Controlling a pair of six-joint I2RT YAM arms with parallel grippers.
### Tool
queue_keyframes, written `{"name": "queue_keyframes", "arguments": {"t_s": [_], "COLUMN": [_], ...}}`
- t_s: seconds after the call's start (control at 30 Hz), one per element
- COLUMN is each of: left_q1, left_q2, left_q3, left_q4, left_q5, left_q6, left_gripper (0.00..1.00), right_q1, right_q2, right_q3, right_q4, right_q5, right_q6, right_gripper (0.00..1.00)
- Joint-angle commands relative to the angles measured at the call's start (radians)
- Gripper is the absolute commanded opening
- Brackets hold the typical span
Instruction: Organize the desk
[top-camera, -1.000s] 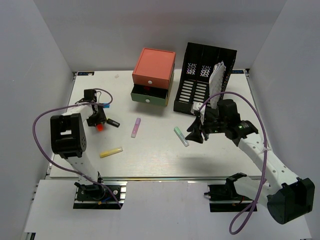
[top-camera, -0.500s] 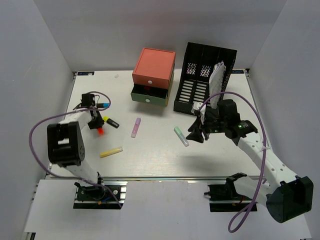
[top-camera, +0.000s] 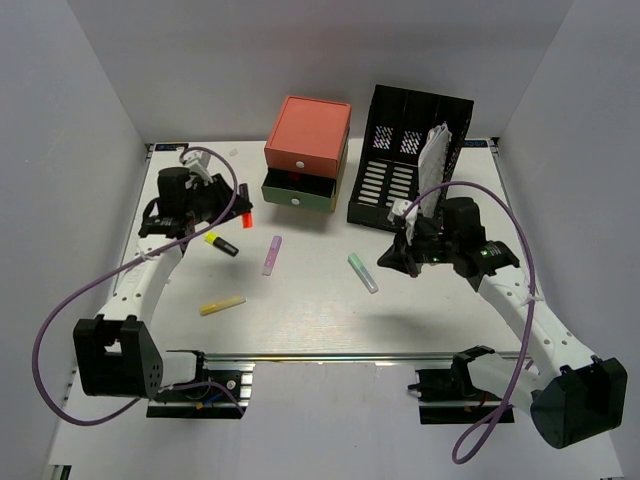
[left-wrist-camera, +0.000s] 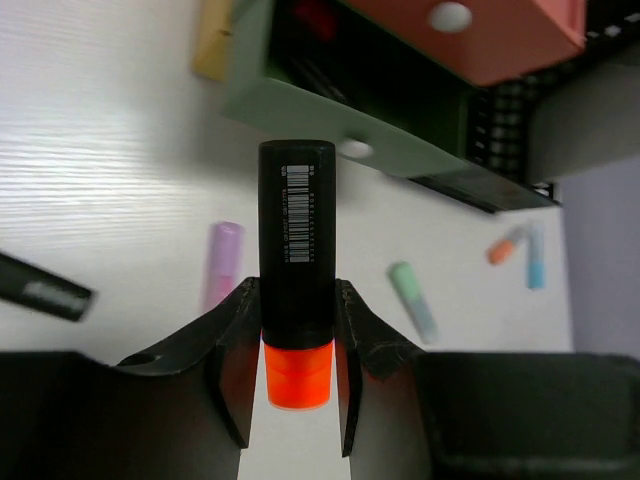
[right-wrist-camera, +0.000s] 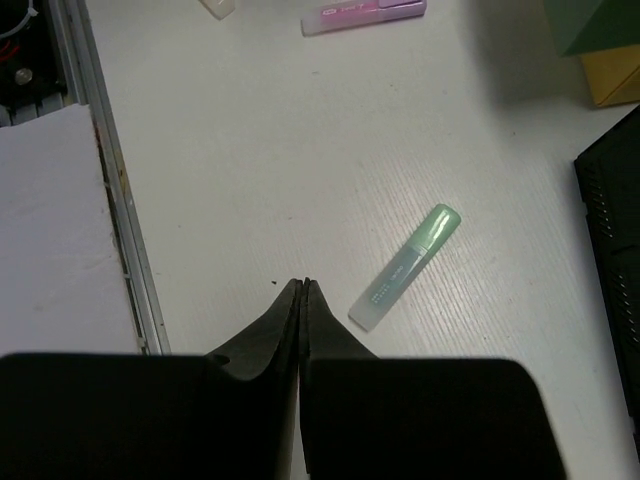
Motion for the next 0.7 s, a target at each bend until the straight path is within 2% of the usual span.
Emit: {"name": "queue_keyframes", "arguments": {"t_s": [0.0,0.2,0.33,0.43,0.67], "left_q1": [-0.058,-0.172,-0.227,-0.253,-0.308], "left_q2": [0.014,0.025,0.051,0.108,0.244], "left_q3": [0.048,0.045,0.099,0.172,0.317], "left_q4": [0.030,0.171,0.178,0.130,0.093], "left_q5": [0.116,0.007,-0.125,-0.226,-0.361], "left_q6": [-0.162,-0.551,-0.710,-0.802,-0.934], "left_gripper": [0.00,0.00,0.00,0.00,0.00], "right_q1": [-0.012,-0.026,-0.039,-0.049,-0.066], "right_q2": [-0.018,-0.021,-0.027,-0.027,-0.031], "right_q3": [-0.010,-0.013,-0.019,-0.019,-0.024], "right_q4": [0.042,0.055,0.068,0.068,0.071], "right_q5": [0.015,0.032,0.031,0.029,0.024], "right_q6": [0.016,0.031,0.042,0.047,0.048], "right_gripper": [0.00,0.00,0.00,0.00,0.00]}}
